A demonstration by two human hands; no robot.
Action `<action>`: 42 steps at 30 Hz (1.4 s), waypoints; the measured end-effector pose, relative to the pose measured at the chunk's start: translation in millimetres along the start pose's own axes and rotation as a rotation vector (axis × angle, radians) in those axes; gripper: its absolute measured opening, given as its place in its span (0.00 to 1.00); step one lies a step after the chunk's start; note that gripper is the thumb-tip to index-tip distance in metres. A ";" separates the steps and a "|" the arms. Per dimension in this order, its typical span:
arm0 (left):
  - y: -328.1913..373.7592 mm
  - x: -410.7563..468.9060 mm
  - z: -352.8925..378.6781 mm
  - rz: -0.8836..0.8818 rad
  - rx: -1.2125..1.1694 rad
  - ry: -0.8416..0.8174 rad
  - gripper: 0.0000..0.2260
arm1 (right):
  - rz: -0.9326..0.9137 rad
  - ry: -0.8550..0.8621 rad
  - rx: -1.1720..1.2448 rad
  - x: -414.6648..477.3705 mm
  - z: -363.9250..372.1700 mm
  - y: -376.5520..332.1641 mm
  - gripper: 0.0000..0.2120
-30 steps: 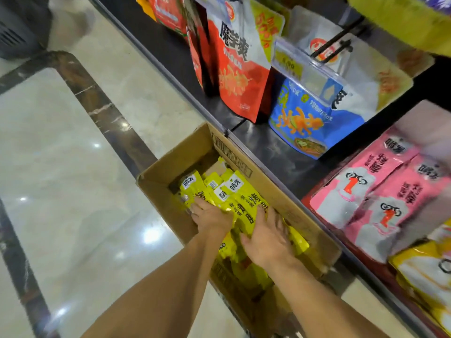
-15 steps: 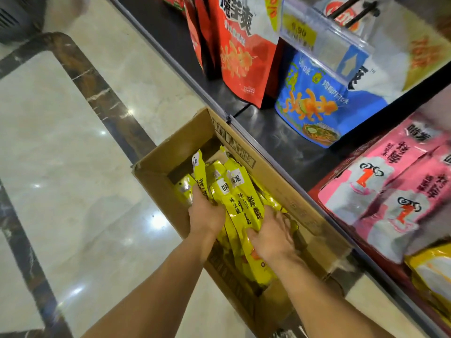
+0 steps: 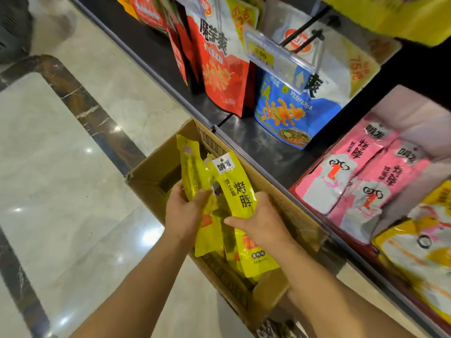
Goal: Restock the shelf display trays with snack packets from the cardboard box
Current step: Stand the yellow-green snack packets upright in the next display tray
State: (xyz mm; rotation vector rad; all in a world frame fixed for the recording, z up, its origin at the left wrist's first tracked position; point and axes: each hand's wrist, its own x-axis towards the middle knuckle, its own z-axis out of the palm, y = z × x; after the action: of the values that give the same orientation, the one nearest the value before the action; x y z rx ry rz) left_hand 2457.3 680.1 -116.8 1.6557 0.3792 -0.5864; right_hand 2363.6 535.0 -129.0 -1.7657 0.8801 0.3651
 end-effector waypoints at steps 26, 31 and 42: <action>165.6 -269.2 67.8 0.385 0.090 -0.759 0.09 | -0.375 0.662 0.456 -320.5 -198.7 -38.2 0.13; 190.4 -333.4 104.1 0.386 0.100 -0.930 0.08 | -0.415 0.869 0.537 -386.0 -236.9 -18.9 0.12; 164.1 -477.0 187.1 0.611 0.342 -1.132 0.26 | -0.415 1.169 0.610 -503.4 -266.3 73.3 0.12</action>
State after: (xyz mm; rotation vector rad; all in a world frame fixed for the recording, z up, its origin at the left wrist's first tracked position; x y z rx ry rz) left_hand 2129.4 506.6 272.9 1.3787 -1.0532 -1.0226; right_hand 1924.1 474.7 235.5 -1.4169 1.1752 -1.2066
